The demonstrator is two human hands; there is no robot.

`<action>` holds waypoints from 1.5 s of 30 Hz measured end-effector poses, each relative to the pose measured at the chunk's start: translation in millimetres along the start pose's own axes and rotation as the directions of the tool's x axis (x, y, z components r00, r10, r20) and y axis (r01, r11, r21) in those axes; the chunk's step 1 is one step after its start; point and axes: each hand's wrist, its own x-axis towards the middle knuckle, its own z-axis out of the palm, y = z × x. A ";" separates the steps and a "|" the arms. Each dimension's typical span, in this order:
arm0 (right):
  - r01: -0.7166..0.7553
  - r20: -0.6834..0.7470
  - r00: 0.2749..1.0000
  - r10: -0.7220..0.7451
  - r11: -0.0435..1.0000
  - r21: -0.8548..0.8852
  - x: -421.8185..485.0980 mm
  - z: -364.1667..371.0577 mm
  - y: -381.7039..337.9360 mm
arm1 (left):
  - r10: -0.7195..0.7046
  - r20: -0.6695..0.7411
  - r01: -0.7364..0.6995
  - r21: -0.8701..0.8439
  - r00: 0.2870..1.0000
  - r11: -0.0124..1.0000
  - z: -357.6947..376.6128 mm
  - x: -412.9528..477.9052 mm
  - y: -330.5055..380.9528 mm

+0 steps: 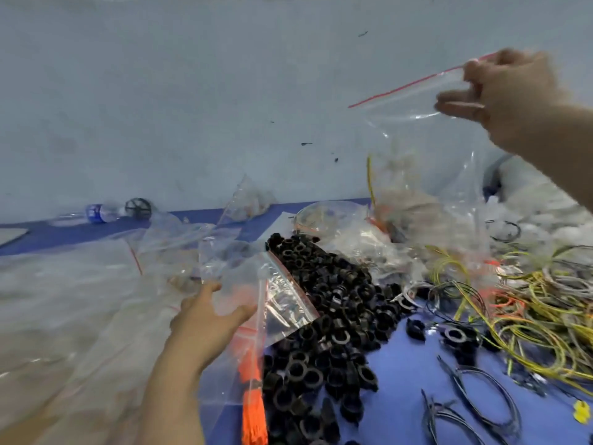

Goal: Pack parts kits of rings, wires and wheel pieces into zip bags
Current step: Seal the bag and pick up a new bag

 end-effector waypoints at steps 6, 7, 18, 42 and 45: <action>-0.177 -0.054 0.984 0.169 0.957 -0.231 -53.0 -30.7 81.8 | -0.075 0.022 0.067 0.246 0.997 0.967 26.2 11.4 -3.8; -0.165 -0.030 0.986 0.162 0.957 -0.239 -78.7 -36.4 98.5 | -0.069 0.007 0.065 0.255 0.998 0.965 28.6 11.8 -4.9; 0.017 0.324 0.933 0.155 0.882 -0.471 -250.1 -51.6 181.7 | -0.061 -0.133 0.103 0.341 0.989 0.935 42.8 19.0 -17.0; -0.521 0.041 0.836 0.547 0.769 0.371 -220.5 -73.5 154.3 | 0.310 -0.258 -0.387 -0.342 0.915 0.856 62.8 -49.7 96.1; -0.538 0.032 0.800 0.599 0.693 0.481 -218.6 -76.5 151.2 | 0.106 -0.595 -0.474 -0.506 0.797 0.720 32.6 -35.9 85.2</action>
